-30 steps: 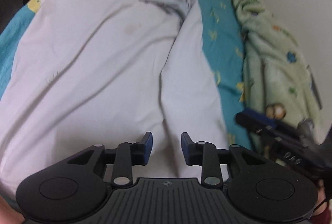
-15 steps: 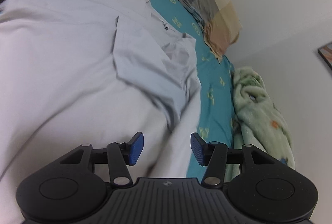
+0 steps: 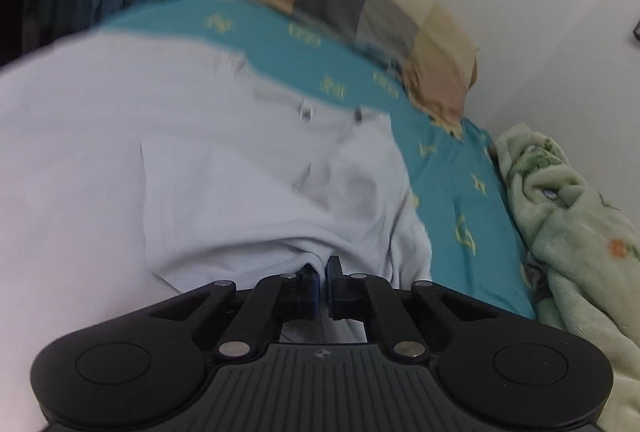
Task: Fold clothes
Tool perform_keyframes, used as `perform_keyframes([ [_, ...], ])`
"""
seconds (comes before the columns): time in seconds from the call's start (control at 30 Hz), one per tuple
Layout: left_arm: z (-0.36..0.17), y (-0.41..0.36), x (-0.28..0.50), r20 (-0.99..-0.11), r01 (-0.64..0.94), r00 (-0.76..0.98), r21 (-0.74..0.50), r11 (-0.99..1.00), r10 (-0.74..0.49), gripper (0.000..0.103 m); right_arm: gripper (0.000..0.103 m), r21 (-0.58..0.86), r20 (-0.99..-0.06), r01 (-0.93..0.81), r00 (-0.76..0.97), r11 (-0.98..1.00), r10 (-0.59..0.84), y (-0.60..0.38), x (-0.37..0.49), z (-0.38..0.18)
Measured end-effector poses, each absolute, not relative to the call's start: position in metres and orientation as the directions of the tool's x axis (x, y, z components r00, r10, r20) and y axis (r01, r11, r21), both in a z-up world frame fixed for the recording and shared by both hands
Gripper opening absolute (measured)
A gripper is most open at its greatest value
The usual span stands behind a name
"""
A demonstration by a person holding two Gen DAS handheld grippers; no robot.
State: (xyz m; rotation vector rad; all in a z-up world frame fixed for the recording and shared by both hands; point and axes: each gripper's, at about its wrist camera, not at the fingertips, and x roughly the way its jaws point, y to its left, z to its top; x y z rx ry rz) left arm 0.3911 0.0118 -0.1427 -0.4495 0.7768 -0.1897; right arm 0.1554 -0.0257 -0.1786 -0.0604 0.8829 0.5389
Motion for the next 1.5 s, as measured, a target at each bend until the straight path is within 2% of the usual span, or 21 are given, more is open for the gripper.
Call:
perform_keyframes([
  [0.13, -0.133, 0.017, 0.408, -0.670, -0.055, 0.717, -0.327, 0.943, -0.190, 0.004, 0.045, 0.166, -0.755, -0.490, 0.495, 0.856, 0.430, -0.024, 0.154, -0.179],
  [0.27, -0.151, 0.029, 0.428, -0.730, -0.112, 0.678, -0.220, 0.969, -0.087, 0.004, 0.045, 0.173, -0.757, -0.497, 0.485, 0.850, 0.437, -0.025, 0.153, -0.180],
  [0.4, -0.152, 0.039, 0.421, -0.721, -0.067, 0.681, -0.234, 0.970, -0.127, 0.007, 0.045, 0.207, -0.749, -0.492, 0.476, 0.845, 0.461, -0.030, 0.157, -0.182],
  [0.47, -0.146, 0.042, 0.417, -0.709, -0.041, 0.688, -0.251, 0.967, -0.156, 0.015, 0.045, 0.230, -0.742, -0.486, 0.473, 0.843, 0.475, -0.032, 0.160, -0.182],
  [0.53, -0.138, 0.047, 0.406, -0.693, -0.010, 0.696, -0.270, 0.963, -0.187, 0.017, 0.045, 0.257, -0.733, -0.477, 0.471, 0.841, 0.491, -0.033, 0.164, -0.182],
  [0.7, -0.116, 0.069, 0.351, -0.654, 0.035, 0.720, -0.298, 0.954, -0.231, 0.018, 0.046, 0.348, -0.674, -0.439, 0.497, 0.829, 0.546, -0.045, 0.166, -0.175],
  [0.8, -0.097, 0.078, 0.305, -0.635, 0.071, 0.731, -0.294, 0.953, -0.250, 0.019, 0.046, 0.343, -0.636, -0.412, 0.560, 0.844, 0.531, -0.053, 0.162, -0.165],
  [1.03, -0.042, 0.077, 0.193, -0.606, 0.171, 0.740, -0.251, 0.953, -0.292, 0.039, 0.046, 0.328, -0.540, -0.338, 0.699, 0.882, 0.469, -0.070, 0.151, -0.142],
  [1.13, -0.019, 0.073, 0.151, -0.587, 0.217, 0.735, -0.269, 0.938, -0.338, 0.041, 0.046, 0.330, -0.496, -0.305, 0.749, 0.893, 0.439, -0.078, 0.144, -0.133],
  [1.17, -0.014, 0.072, 0.136, -0.583, 0.222, 0.737, -0.270, 0.937, -0.343, 0.045, 0.046, 0.321, -0.492, -0.294, 0.761, 0.900, 0.424, -0.080, 0.143, -0.130],
  [1.23, -0.006, 0.070, 0.110, -0.576, 0.230, 0.741, -0.265, 0.937, -0.344, 0.055, 0.046, 0.300, -0.486, -0.268, 0.783, 0.915, 0.388, -0.083, 0.140, -0.126],
  [1.3, -0.004, 0.070, 0.087, -0.572, 0.227, 0.743, -0.274, 0.934, -0.348, 0.056, 0.046, 0.296, -0.475, -0.246, 0.800, 0.923, 0.366, -0.086, 0.134, -0.122],
  [1.37, -0.008, 0.074, 0.069, -0.577, 0.204, 0.739, -0.301, 0.931, -0.349, 0.068, 0.046, 0.296, -0.466, -0.238, 0.809, 0.925, 0.357, -0.089, 0.126, -0.119],
  [1.5, -0.017, 0.081, 0.048, -0.577, 0.150, 0.755, -0.309, 0.939, -0.311, 0.075, 0.046, 0.276, -0.471, -0.217, 0.819, 0.937, 0.328, -0.088, 0.114, -0.116],
])
